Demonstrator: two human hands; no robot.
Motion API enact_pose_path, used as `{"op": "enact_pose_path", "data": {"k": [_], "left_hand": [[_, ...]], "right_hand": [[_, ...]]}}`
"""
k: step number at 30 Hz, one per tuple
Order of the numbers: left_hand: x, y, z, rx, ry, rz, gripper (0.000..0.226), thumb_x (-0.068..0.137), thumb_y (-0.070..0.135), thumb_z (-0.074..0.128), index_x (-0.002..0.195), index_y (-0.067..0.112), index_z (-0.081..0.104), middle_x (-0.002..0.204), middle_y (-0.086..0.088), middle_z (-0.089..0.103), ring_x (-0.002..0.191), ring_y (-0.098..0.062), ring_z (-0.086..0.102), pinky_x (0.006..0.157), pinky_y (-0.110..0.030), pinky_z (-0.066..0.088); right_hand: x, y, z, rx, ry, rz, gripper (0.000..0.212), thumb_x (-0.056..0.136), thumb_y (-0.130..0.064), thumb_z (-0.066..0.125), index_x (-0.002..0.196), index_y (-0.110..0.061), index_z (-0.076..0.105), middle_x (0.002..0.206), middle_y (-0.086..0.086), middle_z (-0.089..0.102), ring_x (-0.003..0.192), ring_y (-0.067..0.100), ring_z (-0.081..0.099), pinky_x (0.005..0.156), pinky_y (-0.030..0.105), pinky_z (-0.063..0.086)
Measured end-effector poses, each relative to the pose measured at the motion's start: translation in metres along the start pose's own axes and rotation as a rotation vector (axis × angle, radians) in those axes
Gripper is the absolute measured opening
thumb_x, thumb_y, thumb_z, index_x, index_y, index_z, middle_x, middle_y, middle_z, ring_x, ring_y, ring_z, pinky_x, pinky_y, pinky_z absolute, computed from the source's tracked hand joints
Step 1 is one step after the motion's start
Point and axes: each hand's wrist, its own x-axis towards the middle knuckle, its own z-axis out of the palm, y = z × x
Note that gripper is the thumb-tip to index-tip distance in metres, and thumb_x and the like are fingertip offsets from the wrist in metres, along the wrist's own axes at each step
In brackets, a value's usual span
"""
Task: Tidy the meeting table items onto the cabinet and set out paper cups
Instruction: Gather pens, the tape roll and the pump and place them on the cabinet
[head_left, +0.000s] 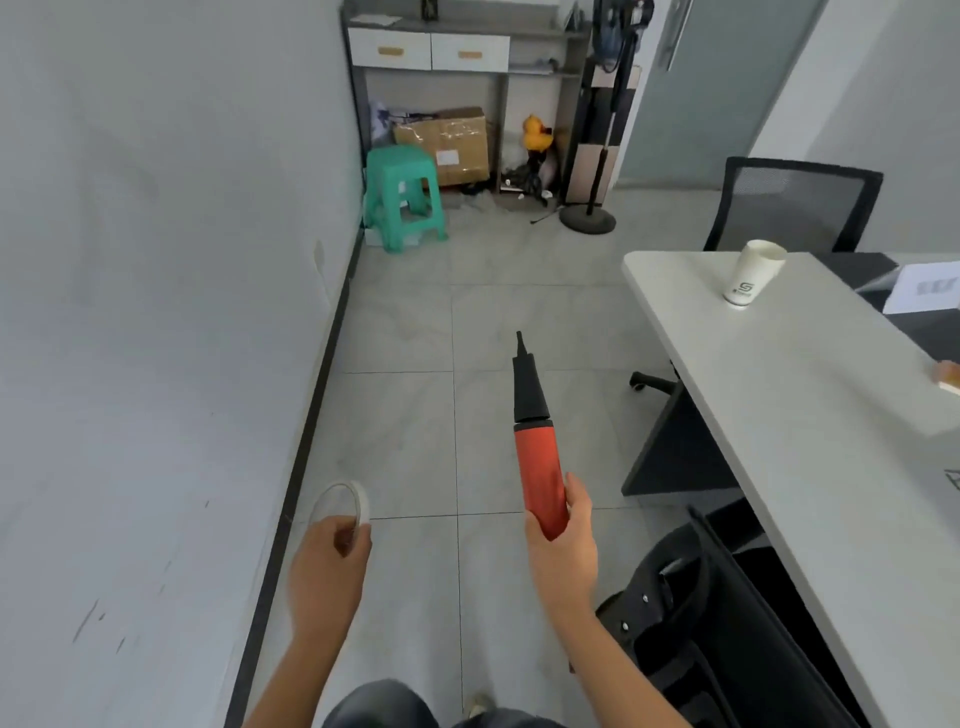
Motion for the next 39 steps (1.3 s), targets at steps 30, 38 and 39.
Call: {"op": "enact_pose_path", "data": {"k": [30,38,39], "left_hand": [[0.431,0.034,0.060,0.065,-0.254,0.063,0.008,0.085,0.010,0.057,0.080,0.016,0.055,0.084,-0.004,0.060,0.074,-0.016,0.055,0.059,-0.017,0.036],[0.536,0.081,0.117,0.143,-0.273,0.109,0.004,0.085,0.012,0.057,0.081,0.014,0.058,0.083,-0.001,0.059,0.074,-0.015,0.056,0.059,-0.017,0.035],[0.554,0.090,0.127,0.148,-0.263,0.119,0.007,0.085,0.012,0.057,0.078,0.016,0.056,0.082,-0.001,0.059,0.073,-0.014,0.055,0.057,-0.015,0.035]], "right_hand": [[0.278,-0.141,0.229,-0.307,0.034,0.193,0.053,0.087,-0.024,0.056,0.134,-0.028,0.031,0.128,-0.001,0.049,0.109,0.020,0.051,0.089,0.042,0.048],[0.406,-0.169,0.260,-0.276,-0.009,0.150,0.057,0.088,-0.025,0.054,0.137,-0.029,0.026,0.131,-0.002,0.047,0.112,0.020,0.050,0.090,0.039,0.046],[0.431,-0.176,0.263,-0.275,-0.008,0.127,0.058,0.088,-0.025,0.054,0.139,-0.028,0.024,0.133,-0.001,0.046,0.114,0.020,0.050,0.090,0.039,0.046]]}}
